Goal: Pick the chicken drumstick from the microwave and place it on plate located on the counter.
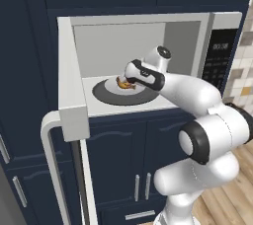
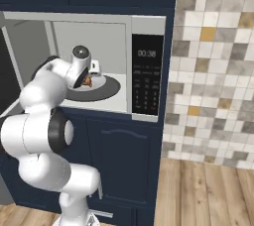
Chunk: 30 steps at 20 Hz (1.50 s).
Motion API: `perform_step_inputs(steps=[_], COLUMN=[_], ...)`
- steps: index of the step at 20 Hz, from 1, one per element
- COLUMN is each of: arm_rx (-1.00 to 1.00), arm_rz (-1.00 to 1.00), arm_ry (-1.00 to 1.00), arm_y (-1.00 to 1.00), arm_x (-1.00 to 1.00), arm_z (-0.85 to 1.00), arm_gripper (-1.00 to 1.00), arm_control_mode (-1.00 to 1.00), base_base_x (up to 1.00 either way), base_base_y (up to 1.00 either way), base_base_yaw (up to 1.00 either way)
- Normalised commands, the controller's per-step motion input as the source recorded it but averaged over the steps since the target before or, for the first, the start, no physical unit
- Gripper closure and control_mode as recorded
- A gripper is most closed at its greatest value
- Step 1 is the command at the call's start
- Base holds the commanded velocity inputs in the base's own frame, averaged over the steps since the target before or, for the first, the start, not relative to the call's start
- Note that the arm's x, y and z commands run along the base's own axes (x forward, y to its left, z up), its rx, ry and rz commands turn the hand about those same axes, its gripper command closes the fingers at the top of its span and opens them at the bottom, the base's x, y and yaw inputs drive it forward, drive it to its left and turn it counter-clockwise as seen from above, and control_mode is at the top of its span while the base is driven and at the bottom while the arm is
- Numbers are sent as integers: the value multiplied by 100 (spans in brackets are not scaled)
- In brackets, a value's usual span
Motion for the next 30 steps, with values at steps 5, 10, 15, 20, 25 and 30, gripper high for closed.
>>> perform_step_inputs(steps=[5, 10, 15, 20, 25, 30], arm_rx=[0, 0, 0, -1, -1, 0], arm_rz=[0, 0, 0, 0, 0, 0], arm_ry=[0, 0, 0, 1, 1, 0], arm_y=[0, 0, 0, 10, 13, 4], arm_x=[41, 35, 19, 7, 0, 8], arm_z=[-1, -10, -22, -28, -24, -14], arm_gripper=[-100, -100, -100, -100, -100, -100], arm_control_mode=[-100, -100, -100, -100, -100, -100], base_base_x=[0, 0, 0, 0, 0, 0], base_base_y=[0, 0, 0, 0, 0, 0], base_base_yaw=[0, 0, 0, 0, 0, 0])
